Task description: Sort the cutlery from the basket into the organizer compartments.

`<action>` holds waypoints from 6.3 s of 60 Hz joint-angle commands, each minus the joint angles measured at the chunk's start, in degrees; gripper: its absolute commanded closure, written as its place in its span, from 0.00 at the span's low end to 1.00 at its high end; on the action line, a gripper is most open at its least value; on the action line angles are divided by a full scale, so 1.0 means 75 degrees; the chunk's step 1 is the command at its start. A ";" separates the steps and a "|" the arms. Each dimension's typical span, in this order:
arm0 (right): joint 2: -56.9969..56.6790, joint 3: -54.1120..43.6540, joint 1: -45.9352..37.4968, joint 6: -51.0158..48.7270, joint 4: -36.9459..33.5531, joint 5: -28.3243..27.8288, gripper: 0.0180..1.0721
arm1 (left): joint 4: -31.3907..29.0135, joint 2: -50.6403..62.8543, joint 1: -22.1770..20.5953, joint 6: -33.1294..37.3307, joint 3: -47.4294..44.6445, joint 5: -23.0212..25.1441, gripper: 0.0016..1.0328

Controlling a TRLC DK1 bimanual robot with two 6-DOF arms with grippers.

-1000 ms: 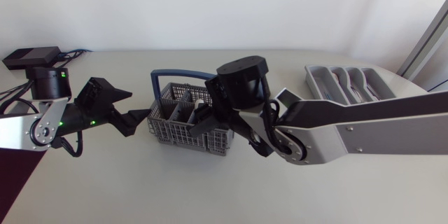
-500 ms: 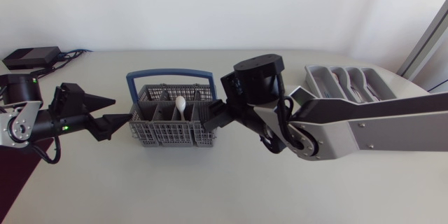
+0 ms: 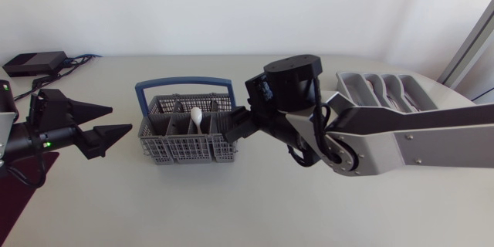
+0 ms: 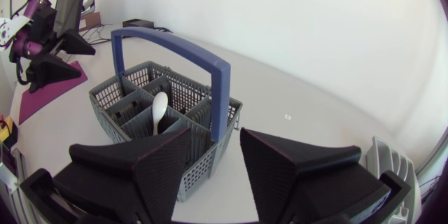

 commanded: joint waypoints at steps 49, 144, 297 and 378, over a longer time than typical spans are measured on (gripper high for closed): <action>-0.0159 -0.0166 0.0209 -0.0063 0.0084 -0.0140 0.49 | 0.1878 0.2607 -0.2246 -0.0963 0.0924 -0.1928 0.05; 0.2748 0.2904 -0.0026 0.1695 -0.1521 0.1806 0.49 | 0.2218 0.3592 -0.3406 -0.1572 0.1510 -0.2701 0.05; 0.1728 0.1474 -0.0096 0.1601 -0.0853 0.0411 0.49 | 0.2476 0.3685 -0.3922 -0.1853 0.1463 -0.3006 0.05; 0.2173 0.1779 -0.0248 0.1531 -0.1076 0.0845 0.93 | 0.2464 0.3533 -0.3957 -0.1877 0.1393 -0.3112 0.05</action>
